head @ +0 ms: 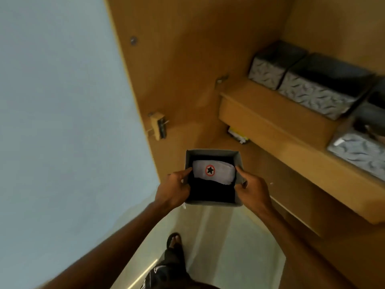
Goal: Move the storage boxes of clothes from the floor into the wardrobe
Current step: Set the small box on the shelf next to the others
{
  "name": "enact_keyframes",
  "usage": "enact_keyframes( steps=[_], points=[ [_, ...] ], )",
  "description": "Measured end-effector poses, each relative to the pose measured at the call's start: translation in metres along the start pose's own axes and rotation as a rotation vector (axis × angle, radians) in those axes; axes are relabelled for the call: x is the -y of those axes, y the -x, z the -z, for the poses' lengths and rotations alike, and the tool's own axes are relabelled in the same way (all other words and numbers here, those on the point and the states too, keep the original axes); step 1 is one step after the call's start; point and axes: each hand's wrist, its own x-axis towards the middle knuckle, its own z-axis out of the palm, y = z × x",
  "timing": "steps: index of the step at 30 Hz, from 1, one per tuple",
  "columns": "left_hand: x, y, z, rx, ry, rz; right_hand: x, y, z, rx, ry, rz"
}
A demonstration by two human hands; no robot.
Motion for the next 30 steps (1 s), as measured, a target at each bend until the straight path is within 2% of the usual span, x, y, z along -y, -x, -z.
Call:
enact_keyframes(
  steps=[4,12,18,26,28,30],
  points=[
    [-0.043,-0.076,-0.003,0.088,-0.015,-0.150,-0.009,-0.045,0.031,-0.093,-0.019,-0.030],
    [-0.130,-0.226,-0.002,0.141,0.103,-0.392,-0.015,-0.156,0.097,-0.309,-0.052,-0.077],
    [-0.186,-0.326,-0.012,0.111,0.066,-0.530,-0.024,-0.236,0.134,-0.422,-0.071,-0.141],
    [-0.239,-0.422,-0.028,0.097,-0.040,-0.579,-0.043,-0.319,0.164,-0.399,-0.340,-0.357],
    [-0.243,-0.429,-0.035,0.105,-0.045,-0.614,-0.044,-0.333,0.163,-0.325,-0.454,-0.347],
    [-0.233,-0.425,-0.045,0.110,-0.129,-0.663,-0.041,-0.334,0.160,-0.233,-0.450,-0.260]
  ],
)
